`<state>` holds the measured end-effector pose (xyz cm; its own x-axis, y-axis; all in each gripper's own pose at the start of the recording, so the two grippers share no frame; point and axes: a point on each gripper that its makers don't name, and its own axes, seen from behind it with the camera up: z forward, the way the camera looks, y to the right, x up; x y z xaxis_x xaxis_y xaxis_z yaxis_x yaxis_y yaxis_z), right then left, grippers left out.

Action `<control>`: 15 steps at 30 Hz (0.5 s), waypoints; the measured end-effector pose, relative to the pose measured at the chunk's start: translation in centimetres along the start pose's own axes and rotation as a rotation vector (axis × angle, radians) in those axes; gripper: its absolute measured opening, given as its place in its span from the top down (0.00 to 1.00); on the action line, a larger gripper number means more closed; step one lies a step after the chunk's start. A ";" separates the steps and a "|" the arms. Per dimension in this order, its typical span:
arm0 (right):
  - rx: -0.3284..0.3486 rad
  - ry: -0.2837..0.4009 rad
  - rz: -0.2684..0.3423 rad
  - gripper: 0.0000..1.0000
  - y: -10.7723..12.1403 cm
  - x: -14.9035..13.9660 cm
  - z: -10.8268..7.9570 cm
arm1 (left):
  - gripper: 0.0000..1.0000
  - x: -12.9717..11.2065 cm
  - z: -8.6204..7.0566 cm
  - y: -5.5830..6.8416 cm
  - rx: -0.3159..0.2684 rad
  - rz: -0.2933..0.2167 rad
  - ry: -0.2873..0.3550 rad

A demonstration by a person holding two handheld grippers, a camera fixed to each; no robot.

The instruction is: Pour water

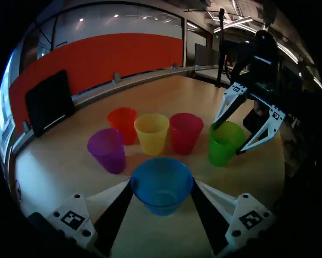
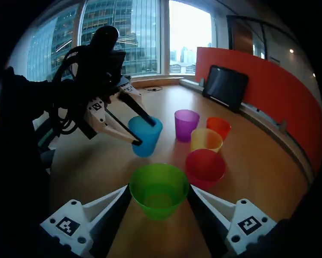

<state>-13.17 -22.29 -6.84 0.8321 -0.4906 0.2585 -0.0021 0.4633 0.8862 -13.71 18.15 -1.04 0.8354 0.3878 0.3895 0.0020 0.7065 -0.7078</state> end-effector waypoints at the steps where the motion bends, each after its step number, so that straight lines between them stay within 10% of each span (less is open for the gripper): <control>1: -0.001 -0.001 0.000 0.08 0.0 0.0 0.0 | 0.11 -0.1 0.1 0.0 -0.001 0.001 -0.002; 15: -0.002 -0.013 -0.002 0.08 0.2 -0.8 0.6 | 0.11 -1.4 0.6 0.1 -0.011 -0.003 -0.018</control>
<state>-14.16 -22.24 -6.63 0.8249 -0.5012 0.2615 0.0007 0.4635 0.8861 -15.21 18.09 -1.30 0.8252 0.3964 0.4023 0.0107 0.7012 -0.7129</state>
